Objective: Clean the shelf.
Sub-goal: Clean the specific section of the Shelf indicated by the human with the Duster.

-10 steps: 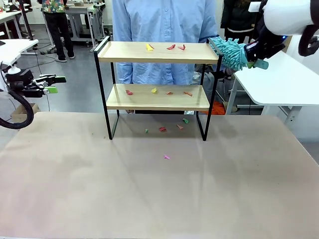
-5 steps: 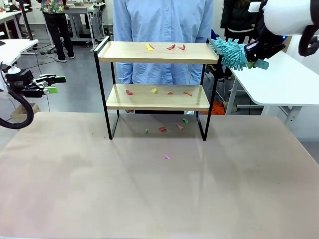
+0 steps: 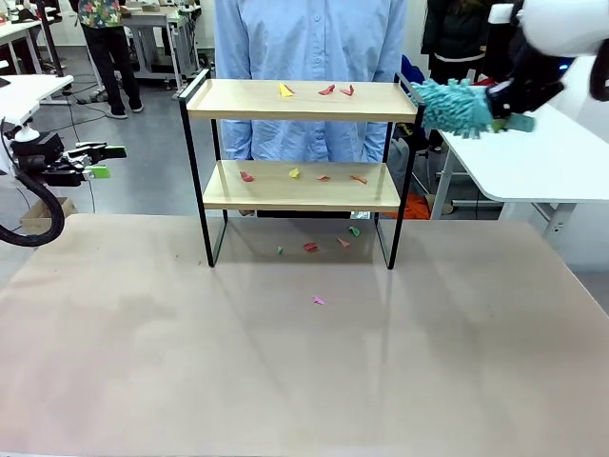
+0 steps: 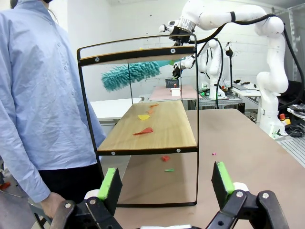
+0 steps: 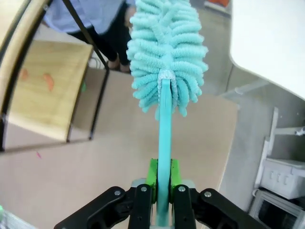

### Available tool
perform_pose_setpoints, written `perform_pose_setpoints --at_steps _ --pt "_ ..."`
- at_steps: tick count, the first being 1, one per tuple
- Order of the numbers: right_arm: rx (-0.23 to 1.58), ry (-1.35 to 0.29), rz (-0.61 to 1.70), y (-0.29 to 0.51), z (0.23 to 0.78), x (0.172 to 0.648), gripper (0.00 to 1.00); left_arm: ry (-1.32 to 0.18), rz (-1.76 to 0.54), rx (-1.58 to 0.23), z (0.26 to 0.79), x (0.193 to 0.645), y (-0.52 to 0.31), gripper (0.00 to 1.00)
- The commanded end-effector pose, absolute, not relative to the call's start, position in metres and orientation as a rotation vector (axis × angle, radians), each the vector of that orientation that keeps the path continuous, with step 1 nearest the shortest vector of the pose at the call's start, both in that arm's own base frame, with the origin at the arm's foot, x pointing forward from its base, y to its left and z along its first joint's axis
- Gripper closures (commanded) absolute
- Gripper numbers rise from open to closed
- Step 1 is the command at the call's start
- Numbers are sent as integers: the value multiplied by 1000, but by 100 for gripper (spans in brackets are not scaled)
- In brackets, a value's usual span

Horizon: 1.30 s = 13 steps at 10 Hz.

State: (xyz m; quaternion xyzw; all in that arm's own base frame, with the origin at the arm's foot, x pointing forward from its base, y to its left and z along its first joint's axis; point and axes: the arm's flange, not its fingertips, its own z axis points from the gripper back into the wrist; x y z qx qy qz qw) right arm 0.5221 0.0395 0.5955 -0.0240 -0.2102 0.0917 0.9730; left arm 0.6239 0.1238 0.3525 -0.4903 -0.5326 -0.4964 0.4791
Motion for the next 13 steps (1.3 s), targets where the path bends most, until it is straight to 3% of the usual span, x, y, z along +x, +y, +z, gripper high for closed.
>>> perform_pose_setpoints --at_steps 1,6,9,13 --pt "-97 -320 315 -16 607 488 87 -1300 -1231 -1188 353 623 124 0" --pt "-66 32 644 -68 593 391 87 -1300 -1231 -1188 353 623 124 0" --pt "31 181 942 -32 577 352 87 -1300 -1231 -1188 353 623 124 0" --pt "129 196 1224 46 548 365 87 -1300 -1231 -1188 353 623 124 0"
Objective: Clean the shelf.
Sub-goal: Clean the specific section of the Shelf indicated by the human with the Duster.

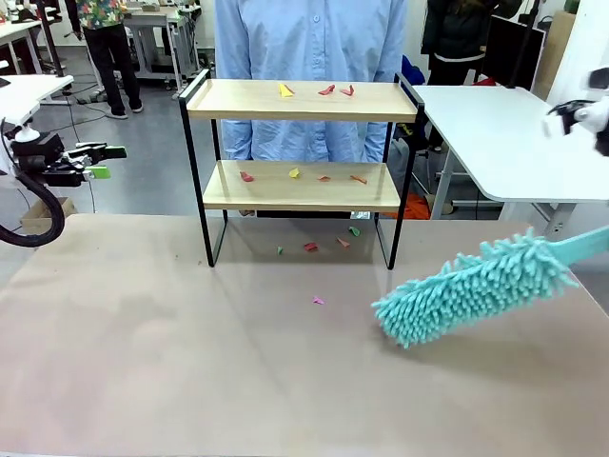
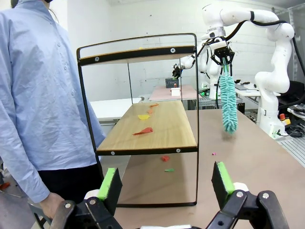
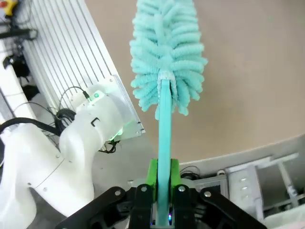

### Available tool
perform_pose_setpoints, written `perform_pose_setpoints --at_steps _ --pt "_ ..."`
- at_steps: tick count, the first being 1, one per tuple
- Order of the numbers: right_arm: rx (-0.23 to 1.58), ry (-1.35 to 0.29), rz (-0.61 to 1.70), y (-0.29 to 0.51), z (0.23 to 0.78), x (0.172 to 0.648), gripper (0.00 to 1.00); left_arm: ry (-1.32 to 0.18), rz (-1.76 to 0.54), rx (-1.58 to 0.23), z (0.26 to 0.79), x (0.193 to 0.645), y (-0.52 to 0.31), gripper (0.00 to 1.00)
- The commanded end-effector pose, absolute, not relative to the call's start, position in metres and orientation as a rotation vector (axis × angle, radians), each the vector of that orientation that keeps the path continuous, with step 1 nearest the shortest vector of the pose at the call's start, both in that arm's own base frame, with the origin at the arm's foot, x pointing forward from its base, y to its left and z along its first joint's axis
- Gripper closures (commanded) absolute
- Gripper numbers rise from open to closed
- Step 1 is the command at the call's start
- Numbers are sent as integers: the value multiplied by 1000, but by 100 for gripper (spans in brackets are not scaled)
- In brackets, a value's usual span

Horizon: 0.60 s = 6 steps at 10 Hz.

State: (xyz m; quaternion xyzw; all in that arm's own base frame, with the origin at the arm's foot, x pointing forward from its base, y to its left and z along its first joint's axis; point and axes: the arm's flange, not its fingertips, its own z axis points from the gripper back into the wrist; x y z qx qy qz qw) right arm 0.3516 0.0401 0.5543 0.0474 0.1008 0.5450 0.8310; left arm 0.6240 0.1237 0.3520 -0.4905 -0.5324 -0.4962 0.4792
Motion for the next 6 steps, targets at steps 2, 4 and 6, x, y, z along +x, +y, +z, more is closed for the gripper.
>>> perform_pose_setpoints --at_steps 2,4,6 --pt "145 170 1259 70 536 381 87 -1300 -1231 -1188 353 623 124 0" --pt "125 206 1231 72 536 369 87 -1300 -1231 -1188 353 623 124 0" --pt "125 206 1231 72 536 369 87 -1300 -1231 -1188 353 623 124 0"
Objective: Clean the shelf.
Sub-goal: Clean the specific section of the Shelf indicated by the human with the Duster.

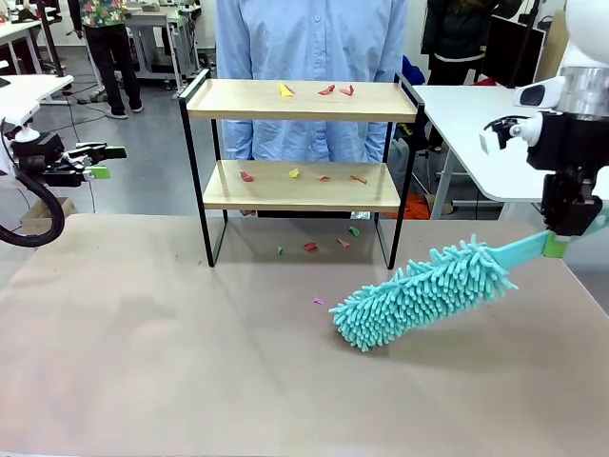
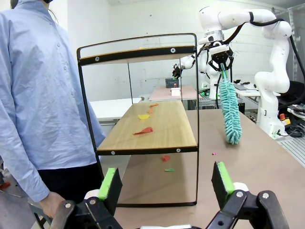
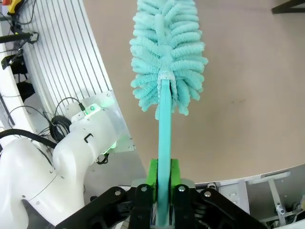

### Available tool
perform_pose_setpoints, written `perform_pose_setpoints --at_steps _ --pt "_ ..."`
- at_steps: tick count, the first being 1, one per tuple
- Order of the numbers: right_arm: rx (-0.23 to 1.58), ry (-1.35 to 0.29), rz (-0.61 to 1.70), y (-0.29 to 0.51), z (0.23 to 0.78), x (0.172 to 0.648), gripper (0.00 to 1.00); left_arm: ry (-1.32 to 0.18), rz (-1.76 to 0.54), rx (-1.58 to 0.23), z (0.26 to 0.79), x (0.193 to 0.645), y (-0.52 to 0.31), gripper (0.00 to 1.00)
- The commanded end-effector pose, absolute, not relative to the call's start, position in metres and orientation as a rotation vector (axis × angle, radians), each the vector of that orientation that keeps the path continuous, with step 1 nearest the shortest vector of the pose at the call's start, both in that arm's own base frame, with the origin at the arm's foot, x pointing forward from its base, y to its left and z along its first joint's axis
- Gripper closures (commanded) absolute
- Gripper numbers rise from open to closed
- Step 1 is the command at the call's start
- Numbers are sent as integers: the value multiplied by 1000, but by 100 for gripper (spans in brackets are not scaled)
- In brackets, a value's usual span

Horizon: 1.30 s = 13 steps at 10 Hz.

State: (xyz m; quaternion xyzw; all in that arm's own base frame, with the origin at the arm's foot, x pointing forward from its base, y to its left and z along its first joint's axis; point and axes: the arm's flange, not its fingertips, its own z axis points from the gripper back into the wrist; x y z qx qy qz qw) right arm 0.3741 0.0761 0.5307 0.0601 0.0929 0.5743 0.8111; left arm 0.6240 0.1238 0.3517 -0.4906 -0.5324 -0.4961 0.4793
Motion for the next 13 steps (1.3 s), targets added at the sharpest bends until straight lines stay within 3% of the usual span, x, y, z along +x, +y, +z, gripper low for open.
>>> perform_pose_setpoints --at_steps 1,13 --pt "125 206 1231 72 536 369 87 -1300 -1231 -1188 353 623 124 0" --pt "125 206 1231 72 536 369 87 -1300 -1231 -1188 353 623 124 0"
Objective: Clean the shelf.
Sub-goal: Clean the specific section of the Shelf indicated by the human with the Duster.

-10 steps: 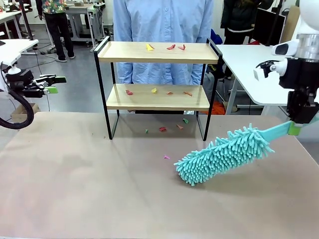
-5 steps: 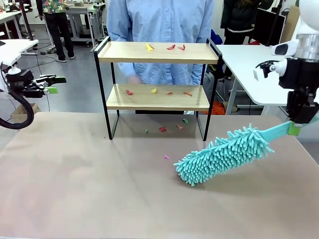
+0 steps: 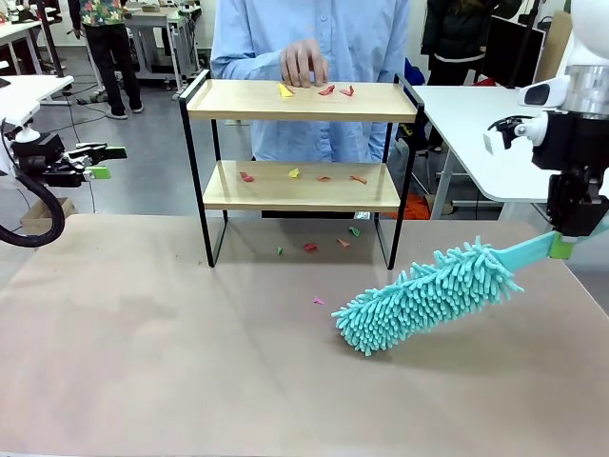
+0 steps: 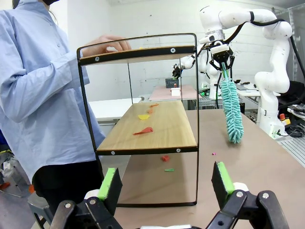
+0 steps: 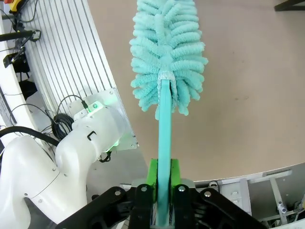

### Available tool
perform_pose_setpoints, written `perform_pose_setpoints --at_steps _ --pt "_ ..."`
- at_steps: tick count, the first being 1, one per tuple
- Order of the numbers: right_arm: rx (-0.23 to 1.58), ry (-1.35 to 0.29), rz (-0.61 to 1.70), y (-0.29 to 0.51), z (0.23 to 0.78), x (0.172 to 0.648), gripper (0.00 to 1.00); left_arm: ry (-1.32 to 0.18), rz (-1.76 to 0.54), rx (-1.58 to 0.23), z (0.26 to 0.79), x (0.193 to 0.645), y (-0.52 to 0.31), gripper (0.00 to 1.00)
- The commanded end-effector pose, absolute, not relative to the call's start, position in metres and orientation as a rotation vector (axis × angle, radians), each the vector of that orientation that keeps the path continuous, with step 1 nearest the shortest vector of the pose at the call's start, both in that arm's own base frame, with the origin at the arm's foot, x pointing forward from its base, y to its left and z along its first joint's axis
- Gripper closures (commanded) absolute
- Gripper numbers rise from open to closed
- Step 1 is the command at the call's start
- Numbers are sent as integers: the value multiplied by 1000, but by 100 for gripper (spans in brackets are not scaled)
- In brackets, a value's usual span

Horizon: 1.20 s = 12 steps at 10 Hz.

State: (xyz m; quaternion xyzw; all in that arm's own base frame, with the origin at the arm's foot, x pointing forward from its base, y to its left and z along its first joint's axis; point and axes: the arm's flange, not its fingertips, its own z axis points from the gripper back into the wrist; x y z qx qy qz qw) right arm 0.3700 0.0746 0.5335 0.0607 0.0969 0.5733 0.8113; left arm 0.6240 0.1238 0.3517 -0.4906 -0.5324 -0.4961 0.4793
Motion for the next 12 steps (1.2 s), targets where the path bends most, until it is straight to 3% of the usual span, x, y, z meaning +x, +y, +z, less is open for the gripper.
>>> perform_pose_setpoints --at_steps 1,12 --pt "125 206 1231 72 536 369 87 -1300 -1231 -1188 353 623 124 0" --pt "125 206 1231 72 536 369 87 -1300 -1231 -1188 353 623 124 0"
